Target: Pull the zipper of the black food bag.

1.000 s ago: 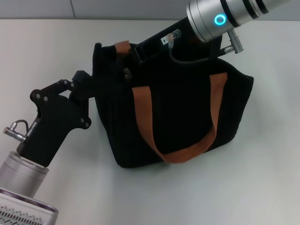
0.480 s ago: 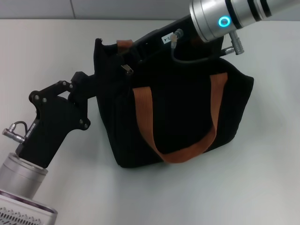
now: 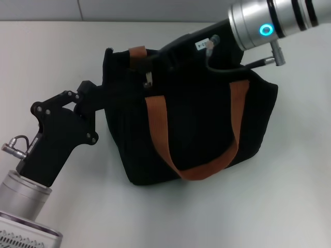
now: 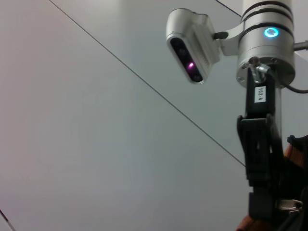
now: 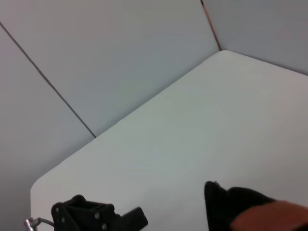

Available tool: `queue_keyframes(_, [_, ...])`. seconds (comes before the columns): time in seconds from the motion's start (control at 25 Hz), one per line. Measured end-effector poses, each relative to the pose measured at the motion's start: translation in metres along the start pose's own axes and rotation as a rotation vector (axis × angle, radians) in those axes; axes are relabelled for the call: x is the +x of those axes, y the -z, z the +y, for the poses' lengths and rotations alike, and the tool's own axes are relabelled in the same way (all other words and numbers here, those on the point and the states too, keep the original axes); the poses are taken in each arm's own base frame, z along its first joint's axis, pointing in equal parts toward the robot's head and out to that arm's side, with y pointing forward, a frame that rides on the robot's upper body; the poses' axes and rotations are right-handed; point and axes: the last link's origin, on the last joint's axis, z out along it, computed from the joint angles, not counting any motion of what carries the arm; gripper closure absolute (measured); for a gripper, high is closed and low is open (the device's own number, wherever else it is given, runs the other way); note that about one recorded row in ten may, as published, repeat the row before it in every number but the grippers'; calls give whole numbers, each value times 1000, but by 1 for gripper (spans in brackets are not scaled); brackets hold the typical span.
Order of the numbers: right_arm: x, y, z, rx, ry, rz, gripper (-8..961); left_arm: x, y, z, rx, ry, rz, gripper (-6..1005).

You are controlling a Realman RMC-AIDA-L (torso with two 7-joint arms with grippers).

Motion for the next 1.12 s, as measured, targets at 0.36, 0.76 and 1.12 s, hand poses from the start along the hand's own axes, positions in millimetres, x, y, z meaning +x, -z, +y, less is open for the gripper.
queue_keyframes(0.36, [15, 11, -3, -5, -29, -41, 954, -1, 0, -1, 8, -1, -5, 990])
queue_keyframes(0.76, [27, 28, -6, 16, -37, -72, 955, -1, -1, -2, 11, 0, -6, 990])
queue_keyframes(1.12, [24, 49, 7, -48, 130, -85, 897, -1, -2, -1, 8, 1, -1, 990])
